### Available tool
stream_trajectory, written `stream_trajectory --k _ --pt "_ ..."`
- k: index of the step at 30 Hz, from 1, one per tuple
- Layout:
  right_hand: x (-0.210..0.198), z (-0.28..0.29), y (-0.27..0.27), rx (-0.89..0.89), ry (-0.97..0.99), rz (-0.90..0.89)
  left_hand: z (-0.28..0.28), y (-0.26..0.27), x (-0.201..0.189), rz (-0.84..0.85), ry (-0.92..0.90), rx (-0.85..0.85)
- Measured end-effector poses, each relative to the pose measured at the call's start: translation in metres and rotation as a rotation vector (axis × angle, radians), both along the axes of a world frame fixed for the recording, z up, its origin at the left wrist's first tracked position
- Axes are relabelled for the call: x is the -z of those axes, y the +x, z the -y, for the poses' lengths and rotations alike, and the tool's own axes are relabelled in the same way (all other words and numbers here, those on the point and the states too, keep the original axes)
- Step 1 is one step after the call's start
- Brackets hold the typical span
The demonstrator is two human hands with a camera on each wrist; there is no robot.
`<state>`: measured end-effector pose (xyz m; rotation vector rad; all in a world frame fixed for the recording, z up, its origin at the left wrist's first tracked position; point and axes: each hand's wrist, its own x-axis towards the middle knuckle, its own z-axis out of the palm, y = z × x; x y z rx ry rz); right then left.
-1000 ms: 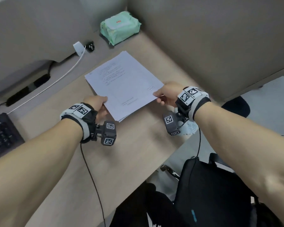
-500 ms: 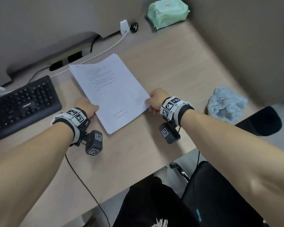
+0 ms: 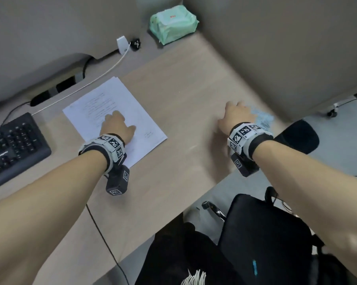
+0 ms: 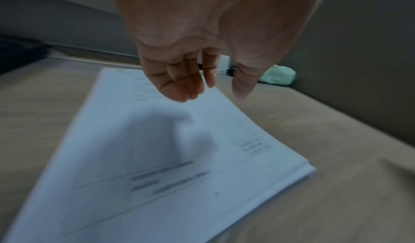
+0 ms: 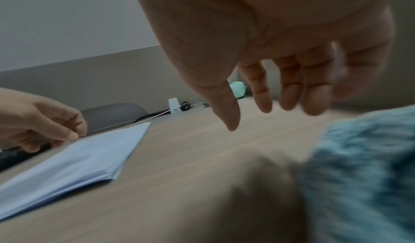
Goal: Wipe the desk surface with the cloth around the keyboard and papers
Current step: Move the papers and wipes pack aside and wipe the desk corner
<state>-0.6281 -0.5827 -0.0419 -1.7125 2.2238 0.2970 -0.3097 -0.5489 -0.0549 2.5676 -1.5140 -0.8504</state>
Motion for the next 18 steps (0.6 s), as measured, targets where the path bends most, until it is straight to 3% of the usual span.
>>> stream_trajectory --k 3,8,11,15,18 --pt "0.001 -0.008 -0.034 0.061 0.086 -0.131 0.012 -0.040 0.004 0.040 -0.032 0.243" --pt "0.019 -0.017 -0.047 0.125 0.287 -0.008 0.036 -0.079 0.014 0.092 -0.026 0.469" --pt "0.028 -0.014 -0.029 0.018 0.183 0.005 0.050 -0.085 0.016 0.134 -0.020 0.496" --pt "0.044 0.011 -0.002 -0.207 0.000 0.190 0.073 -0.077 0.020 0.139 -0.005 0.474" --pt "0.049 0.032 0.031 -0.452 0.024 0.250 0.090 -0.063 0.023 0.148 0.002 0.441"
